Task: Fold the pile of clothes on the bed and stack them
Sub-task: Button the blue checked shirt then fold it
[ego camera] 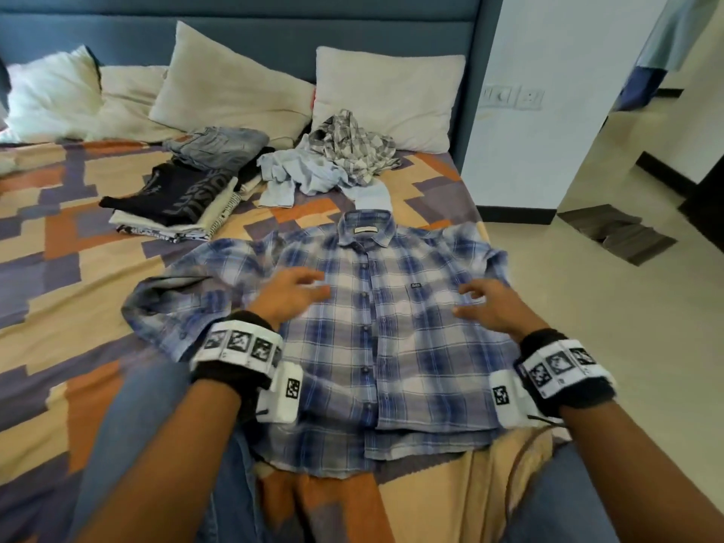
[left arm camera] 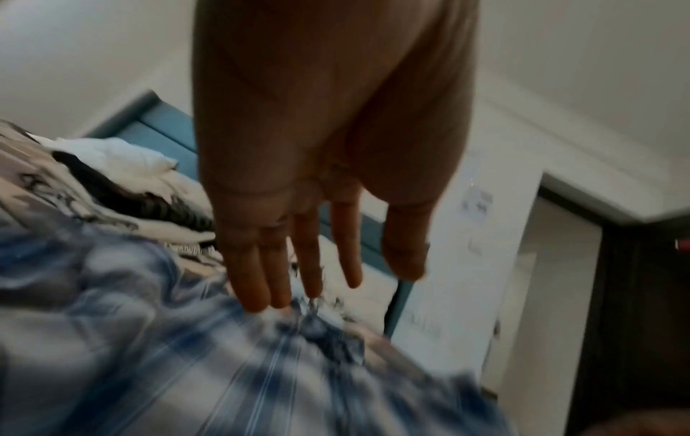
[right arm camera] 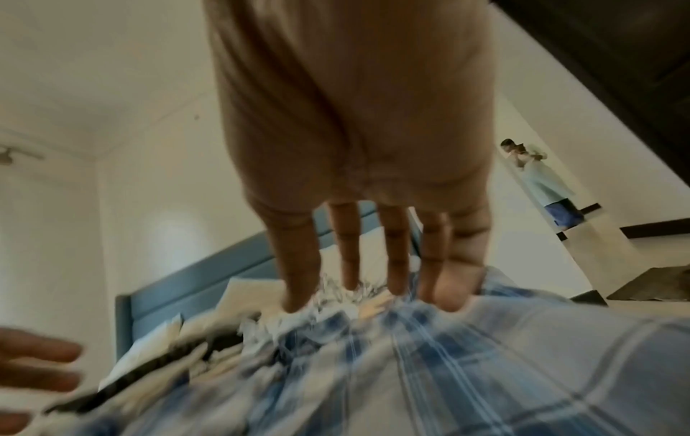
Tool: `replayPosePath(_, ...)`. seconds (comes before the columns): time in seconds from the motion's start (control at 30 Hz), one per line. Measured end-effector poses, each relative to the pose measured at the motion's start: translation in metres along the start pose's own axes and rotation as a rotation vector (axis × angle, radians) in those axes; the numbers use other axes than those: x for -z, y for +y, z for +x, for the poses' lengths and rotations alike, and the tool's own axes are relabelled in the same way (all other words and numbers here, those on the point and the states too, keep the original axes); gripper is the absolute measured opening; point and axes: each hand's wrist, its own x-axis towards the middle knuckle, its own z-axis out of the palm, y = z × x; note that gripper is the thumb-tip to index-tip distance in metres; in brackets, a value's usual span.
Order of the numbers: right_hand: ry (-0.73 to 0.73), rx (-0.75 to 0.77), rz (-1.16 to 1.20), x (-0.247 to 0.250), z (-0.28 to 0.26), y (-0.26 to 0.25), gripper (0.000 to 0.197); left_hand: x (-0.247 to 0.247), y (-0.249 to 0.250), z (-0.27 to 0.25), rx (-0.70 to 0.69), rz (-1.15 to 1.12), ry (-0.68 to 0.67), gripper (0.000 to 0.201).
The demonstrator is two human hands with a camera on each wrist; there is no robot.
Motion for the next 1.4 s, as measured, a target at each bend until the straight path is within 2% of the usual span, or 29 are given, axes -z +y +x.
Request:
replayPosePath(0.07, -0.158, 0.076, -0.134, -0.011, 0.009, -0.005, 0.057, -0.015, -0.014, 0.017, 0.134, 0.342, -0.342, 0.063)
replayPosePath(0.1, -0.250, 0.069, -0.207, -0.013, 0.013, -0.002, 0.056, -0.017, -0.022, 0.023, 0.221, 0.524, -0.416, 0.067)
replayPosePath(0.13, -0.321, 0.028, -0.255, -0.012, 0.020, 0.004, 0.051, -0.015, -0.030, 0.032, 0.268, 0.650, -0.429, 0.063)
replayPosePath(0.2, -0.335, -0.051, -0.243, -0.004, 0.034, 0.018, 0.031, -0.002, -0.037, 0.048, 0.332, 0.557, -0.285, 0.043)
replayPosePath(0.27, -0.162, -0.101, -0.150, 0.008, 0.056, 0.023, 0.015, 0.017, -0.040, 0.071, 0.338, 0.437, -0.079, 0.023)
replayPosePath(0.33, 0.072, -0.088, -0.077, 0.016, 0.084, 0.021, 0.006, 0.041, -0.045, 0.101, 0.201, 0.475, 0.113, 0.015)
replayPosePath(0.37, 0.130, -0.049, -0.040, 0.019, 0.100, 0.017, 0.005, 0.052, -0.050, 0.120, 0.133, 0.466, 0.190, 0.015)
replayPosePath(0.43, 0.169, 0.029, 0.008, 0.018, 0.136, 0.008, 0.016, 0.064, -0.057, 0.157, 0.076, 0.338, 0.236, 0.021)
replayPosePath(0.5, 0.215, 0.104, -0.009, 0.013, 0.167, 0.001, 0.023, 0.071, -0.063, 0.187, 0.071, 0.318, 0.244, 0.035)
replayPosePath(0.6, 0.231, 0.160, -0.121, 0.002, 0.214, -0.002, 0.036, 0.072, -0.078, 0.222, 0.124, 0.305, 0.171, 0.053)
replayPosePath(0.63, 0.206, 0.147, -0.167, -0.003, 0.230, -0.002, 0.042, 0.072, -0.085, 0.232, 0.161, 0.294, 0.126, 0.051)
replayPosePath(0.7, 0.106, 0.063, -0.283, -0.010, 0.253, 0.005, 0.050, 0.075, -0.095, 0.244, 0.202, 0.345, 0.069, 0.027)
replayPosePath(0.73, 0.046, 0.010, -0.342, -0.012, 0.263, 0.009, 0.049, 0.077, -0.097, 0.249, 0.202, 0.427, 0.071, 0.021)
replayPosePath(0.77, 0.004, -0.038, -0.389, -0.012, 0.269, 0.012, 0.043, 0.080, -0.098, 0.253, 0.196, 0.516, 0.112, 0.021)
replayPosePath(0.8, 0.008, -0.073, -0.395, -0.010, 0.273, 0.014, 0.035, 0.083, -0.099, 0.258, 0.175, 0.576, 0.210, 0.020)
replayPosePath(0.9, 0.187, -0.182, -0.291, 0.002, 0.276, 0.018, 0.026, 0.095, -0.094, 0.263, 0.118, 0.510, 0.597, 0.011)
replayPosePath(0.97, 0.200, -0.192, -0.357, -0.001, 0.271, 0.013, 0.035, 0.092, -0.090, 0.262, 0.182, 0.580, 0.660, 0.024)
replayPosePath(1.03, 0.198, -0.060, -0.406, -0.014, 0.266, -0.003, 0.042, 0.078, -0.083, 0.258, 0.213, 0.757, 0.648, 0.038)
replayPosePath(1.07, 0.207, 0.055, -0.380, -0.021, 0.265, -0.013, 0.042, 0.068, -0.076, 0.257, 0.155, 0.835, 0.646, 0.040)
replayPosePath(1.1, 0.194, 0.174, -0.336, -0.029, 0.264, -0.026, 0.040, 0.055, -0.068, 0.257, 0.033, 0.874, 0.610, 0.038)
replayPosePath(1.13, 0.149, 0.275, -0.281, -0.038, 0.263, -0.040, 0.037, 0.041, -0.060, 0.259, -0.129, 0.853, 0.519, 0.036)
replayPosePath(1.2, -0.006, 0.387, -0.221, -0.057, 0.261, -0.067, 0.039, 0.012, -0.046, 0.265, -0.393, 0.735, 0.189, 0.038)
replayPosePath(1.23, -0.071, 0.414, -0.231, -0.067, 0.258, -0.076, 0.042, -0.005, -0.039, 0.267, -0.455, 0.752, 0.014, 0.043)
replayPosePath(1.27, -0.115, 0.431, -0.266, -0.079, 0.258, -0.085, 0.044, -0.016, -0.035, 0.270, -0.473, 0.825, -0.106, 0.046)
replayPosePath(1.3, -0.134, 0.438, -0.300, -0.091, 0.260, -0.090, 0.043, -0.027, -0.033, 0.273, -0.472, 0.944, -0.159, 0.046)
replayPosePath(1.33, -0.130, 0.421, -0.326, -0.098, 0.260, -0.090, 0.039, -0.037, -0.031, 0.274, -0.458, 1.070, -0.152, 0.041)
replayPosePath(1.4, -0.073, 0.359, -0.303, -0.104, 0.265, -0.083, 0.027, -0.046, -0.029, 0.279, -0.436, 1.114, -0.068, 0.028)
